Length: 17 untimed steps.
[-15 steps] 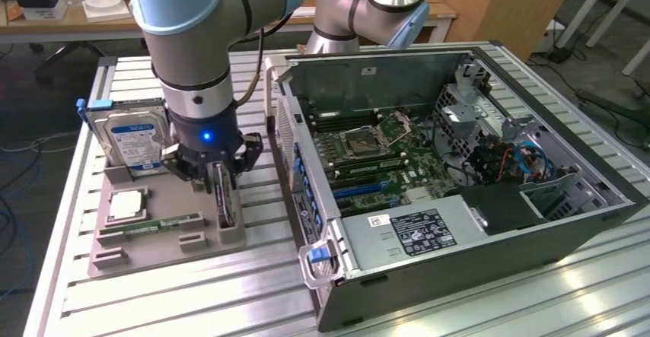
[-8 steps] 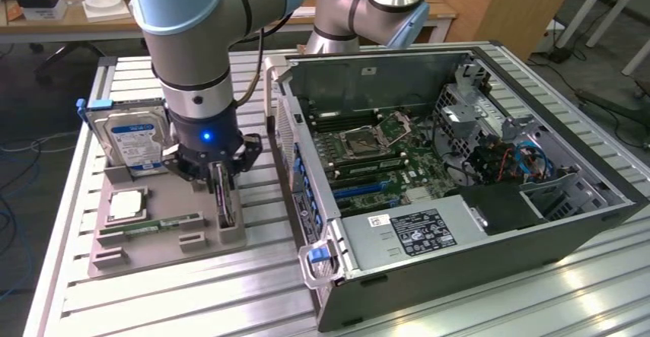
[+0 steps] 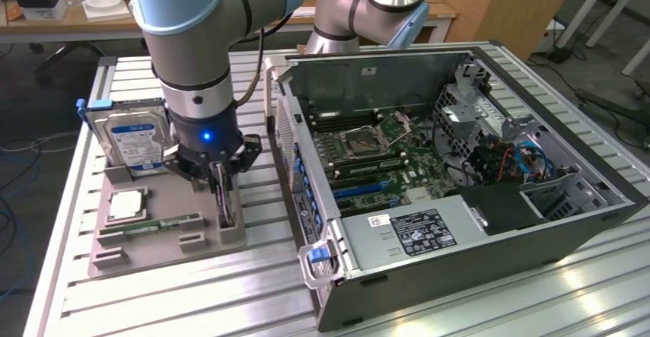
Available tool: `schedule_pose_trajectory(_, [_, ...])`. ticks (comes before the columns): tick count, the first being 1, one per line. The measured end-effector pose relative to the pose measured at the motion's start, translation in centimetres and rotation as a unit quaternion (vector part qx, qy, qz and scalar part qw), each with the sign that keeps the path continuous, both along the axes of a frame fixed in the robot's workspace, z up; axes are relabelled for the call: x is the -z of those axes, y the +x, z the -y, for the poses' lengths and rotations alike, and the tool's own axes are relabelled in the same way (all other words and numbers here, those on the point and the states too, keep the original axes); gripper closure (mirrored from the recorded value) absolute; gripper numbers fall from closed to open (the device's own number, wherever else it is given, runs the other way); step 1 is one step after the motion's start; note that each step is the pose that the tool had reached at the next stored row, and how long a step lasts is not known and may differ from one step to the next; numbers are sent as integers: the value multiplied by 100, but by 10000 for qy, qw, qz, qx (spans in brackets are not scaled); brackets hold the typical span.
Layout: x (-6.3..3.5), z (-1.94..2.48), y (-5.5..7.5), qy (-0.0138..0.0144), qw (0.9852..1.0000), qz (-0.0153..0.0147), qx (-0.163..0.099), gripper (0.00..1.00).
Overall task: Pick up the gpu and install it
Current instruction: 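Pick up the gpu and move the gpu toward the slot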
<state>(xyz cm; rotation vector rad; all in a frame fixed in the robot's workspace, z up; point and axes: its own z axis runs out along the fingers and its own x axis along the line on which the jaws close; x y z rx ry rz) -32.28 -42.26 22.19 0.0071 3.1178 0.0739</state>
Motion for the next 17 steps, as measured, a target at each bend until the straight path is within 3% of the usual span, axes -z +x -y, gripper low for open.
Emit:
schedule_pose_trajectory(2, [0, 0, 0, 0, 10000, 0, 0, 73])
schedule_pose_trajectory(14, [0, 0, 0, 0, 10000, 0, 0, 73])
schedule_pose_trajectory(17, [-40, 0, -1, 28, 10000, 1, 0, 73])
